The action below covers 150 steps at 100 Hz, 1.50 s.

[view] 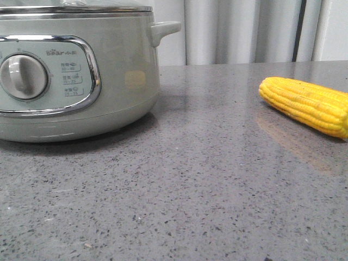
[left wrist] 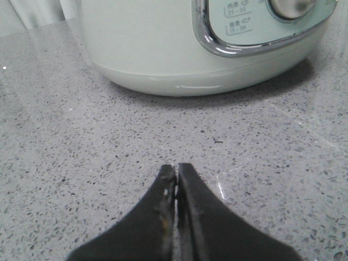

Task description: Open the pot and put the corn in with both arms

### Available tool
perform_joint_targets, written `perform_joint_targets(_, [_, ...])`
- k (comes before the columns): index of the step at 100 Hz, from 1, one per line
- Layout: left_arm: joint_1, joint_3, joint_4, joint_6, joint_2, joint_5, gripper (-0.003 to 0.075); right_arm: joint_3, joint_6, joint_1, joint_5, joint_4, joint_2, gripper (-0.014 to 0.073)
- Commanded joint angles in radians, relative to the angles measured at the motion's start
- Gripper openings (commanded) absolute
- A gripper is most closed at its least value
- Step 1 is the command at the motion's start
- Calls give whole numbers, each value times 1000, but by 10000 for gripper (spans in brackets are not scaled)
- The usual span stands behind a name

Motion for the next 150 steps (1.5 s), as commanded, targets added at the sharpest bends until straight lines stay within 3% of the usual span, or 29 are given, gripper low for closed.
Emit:
perform_joint_targets(1, [4,28,-9,-8,10,-57,-20,18,-7,-8,-24,-5,-22,-68])
perform_joint_targets(109, [4,28,-9,-8,10,-57,-20,18,-7,-8,-19,-15,-22,-68])
perform_joint_targets(150, [4,28,-10,-8,10,-99,-20,18,-7,-8,-158,-45,-22,-68])
